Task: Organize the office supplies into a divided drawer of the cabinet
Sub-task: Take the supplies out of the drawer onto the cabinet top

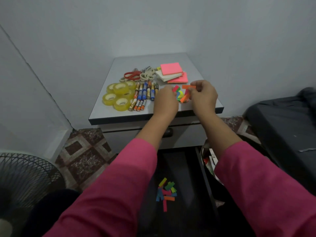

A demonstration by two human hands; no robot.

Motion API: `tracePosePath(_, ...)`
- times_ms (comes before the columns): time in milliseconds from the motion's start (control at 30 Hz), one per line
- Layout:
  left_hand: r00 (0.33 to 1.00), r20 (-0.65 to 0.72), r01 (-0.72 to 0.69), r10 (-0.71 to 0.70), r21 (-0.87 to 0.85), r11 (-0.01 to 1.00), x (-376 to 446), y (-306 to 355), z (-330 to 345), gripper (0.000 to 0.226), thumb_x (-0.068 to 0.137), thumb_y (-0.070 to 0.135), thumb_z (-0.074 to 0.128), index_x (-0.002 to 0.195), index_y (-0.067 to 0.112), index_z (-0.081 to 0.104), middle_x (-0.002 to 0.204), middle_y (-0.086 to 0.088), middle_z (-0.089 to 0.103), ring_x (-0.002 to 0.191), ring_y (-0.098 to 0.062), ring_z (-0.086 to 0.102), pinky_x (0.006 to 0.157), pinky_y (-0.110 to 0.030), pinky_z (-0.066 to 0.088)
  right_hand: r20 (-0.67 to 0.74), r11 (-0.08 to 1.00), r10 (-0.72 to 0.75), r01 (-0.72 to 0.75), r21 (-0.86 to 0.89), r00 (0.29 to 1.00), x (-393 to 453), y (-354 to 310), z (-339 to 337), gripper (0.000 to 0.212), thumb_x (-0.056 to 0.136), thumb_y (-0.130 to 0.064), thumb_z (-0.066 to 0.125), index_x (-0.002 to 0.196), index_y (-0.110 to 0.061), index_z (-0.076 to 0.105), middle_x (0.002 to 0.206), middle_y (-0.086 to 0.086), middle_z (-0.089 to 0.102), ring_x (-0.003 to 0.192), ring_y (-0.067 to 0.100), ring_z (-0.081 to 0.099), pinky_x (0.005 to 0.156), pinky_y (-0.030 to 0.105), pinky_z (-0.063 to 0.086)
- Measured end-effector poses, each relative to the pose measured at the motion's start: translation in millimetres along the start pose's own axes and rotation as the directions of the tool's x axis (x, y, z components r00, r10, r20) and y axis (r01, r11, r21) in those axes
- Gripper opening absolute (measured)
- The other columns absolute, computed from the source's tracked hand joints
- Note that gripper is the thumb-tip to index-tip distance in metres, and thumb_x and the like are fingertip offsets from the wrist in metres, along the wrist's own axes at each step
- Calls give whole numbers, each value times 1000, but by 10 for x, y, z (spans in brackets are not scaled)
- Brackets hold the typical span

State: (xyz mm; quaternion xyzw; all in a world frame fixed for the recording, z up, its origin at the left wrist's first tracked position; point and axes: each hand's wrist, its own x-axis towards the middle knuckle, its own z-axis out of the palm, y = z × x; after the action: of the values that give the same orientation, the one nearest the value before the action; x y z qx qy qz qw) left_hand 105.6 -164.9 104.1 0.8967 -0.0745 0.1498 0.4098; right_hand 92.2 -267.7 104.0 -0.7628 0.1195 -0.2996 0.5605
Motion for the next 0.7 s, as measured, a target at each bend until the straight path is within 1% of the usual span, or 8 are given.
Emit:
tracePosePath(67,1000,14,-25,24,96,995,91,28,28,22,98,8,44,110,1,61,106,-15,63,97,-28,58,73,-34,41,34,999,1,0,-48,999,86,30,20,14,90,-6,56,100,-9,65,85,-2,58,65,-3,51,53,2,39)
tracePosePath(167,996,44,-88,80,230,969,191,37,52,22,98,10,43,99,-1,62,101,-20,62,95,-31,57,69,-33,35,88,997,14,-7,-79,996,150,62,34,17,88,-5,56,100,-11,66,91,-1,60,72,2,53,57,2,42)
tracePosePath(233,994,45,-109,101,276,955,218,34,42,24,98,11,43,93,1,64,97,-18,60,94,-30,57,69,-32,34,117,994,3,9,-107,993,158,83,31,21,87,-3,57,104,-10,67,96,-1,60,75,2,52,56,-2,37)
tracePosePath(300,992,35,-124,119,293,948,214,30,23,27,99,11,42,91,2,65,91,-14,56,93,-27,55,72,-33,36,127,993,-7,22,-117,992,164,110,28,21,86,-4,60,105,-11,67,101,1,62,83,4,53,57,-2,37)
tracePosePath(367,994,1,-110,113,253,961,209,7,1,30,100,16,41,87,3,65,91,-11,51,91,-25,52,72,-31,35,114,988,-21,38,-149,993,172,135,31,18,82,-7,67,99,-13,68,104,4,63,89,7,54,59,2,37)
tracePosePath(433,994,-21,-99,105,211,973,213,-37,-11,32,100,21,41,80,5,62,91,-12,53,88,-23,50,71,-31,34,106,987,-10,27,-159,994,178,149,30,15,80,-6,69,93,-13,68,100,5,64,86,8,56,57,3,38)
tracePosePath(533,993,-35,-104,112,170,980,193,-103,-26,32,98,20,42,71,9,54,85,-13,58,83,-24,54,71,-38,44,139,989,13,8,-148,990,165,154,26,12,83,-6,69,95,-10,69,94,3,65,82,7,58,56,-2,39)
tracePosePath(700,989,-51,-129,137,133,983,67,-120,-79,32,99,19,41,77,5,60,89,-11,58,85,-21,53,74,-38,46,112,985,3,17,-173,994,107,118,-9,13,91,-16,63,101,-12,70,95,-3,65,82,3,56,56,-4,36)
